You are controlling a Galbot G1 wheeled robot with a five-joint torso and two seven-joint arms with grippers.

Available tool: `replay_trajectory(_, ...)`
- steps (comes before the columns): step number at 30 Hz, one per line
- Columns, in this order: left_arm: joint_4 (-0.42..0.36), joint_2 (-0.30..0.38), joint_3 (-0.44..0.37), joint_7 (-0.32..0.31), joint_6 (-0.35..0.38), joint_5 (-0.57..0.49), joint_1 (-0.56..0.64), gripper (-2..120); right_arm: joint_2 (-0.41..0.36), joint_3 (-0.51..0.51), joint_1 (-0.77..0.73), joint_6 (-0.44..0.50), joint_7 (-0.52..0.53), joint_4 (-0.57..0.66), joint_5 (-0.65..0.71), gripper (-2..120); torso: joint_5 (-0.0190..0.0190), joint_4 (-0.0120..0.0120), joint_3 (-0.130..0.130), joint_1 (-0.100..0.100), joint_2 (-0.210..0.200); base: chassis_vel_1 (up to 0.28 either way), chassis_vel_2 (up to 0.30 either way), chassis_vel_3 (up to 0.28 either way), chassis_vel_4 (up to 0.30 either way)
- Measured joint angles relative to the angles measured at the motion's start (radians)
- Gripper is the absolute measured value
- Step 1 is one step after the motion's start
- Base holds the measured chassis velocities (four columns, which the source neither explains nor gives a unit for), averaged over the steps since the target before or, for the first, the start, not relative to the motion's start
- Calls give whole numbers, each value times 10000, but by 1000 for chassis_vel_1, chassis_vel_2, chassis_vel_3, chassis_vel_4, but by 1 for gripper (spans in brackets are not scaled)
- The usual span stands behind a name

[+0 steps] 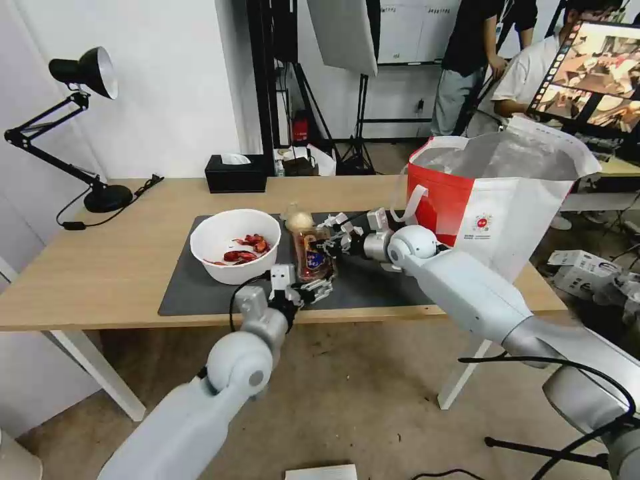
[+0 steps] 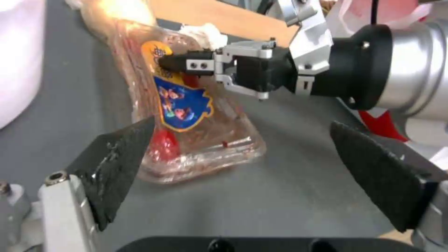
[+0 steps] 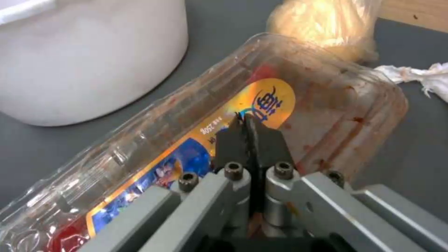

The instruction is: Pick up the trash from the table and place it into the takeout bag.

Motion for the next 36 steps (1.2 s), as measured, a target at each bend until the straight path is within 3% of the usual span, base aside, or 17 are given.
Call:
replay_trajectory(15,1440,-85,516,-617,528,-184,-1248,100,-46,296,-325,5,21,162,-5,0,0,0,0,-1,0,0,0,0,0)
replay_trajectory(25,1685,-159,716,-913,947,-880,-1628,99,-41,403,-432,5,88,245,-33,0,0,0,-1,-1,0,0,0,0,0)
replay_trajectory(31,1768,-202,962,-1032,1010,-885,-1750,74,-65,476,-476,5,134,275,-49,0,0,0,-1,-2,1,0,0,0,0)
replay_trajectory(36,1817,-215,1021,-1062,1011,-897,-1824,61,-66,525,-512,5,157,285,-65,0,-1,-1,-2,-2,2,0,0,0,0)
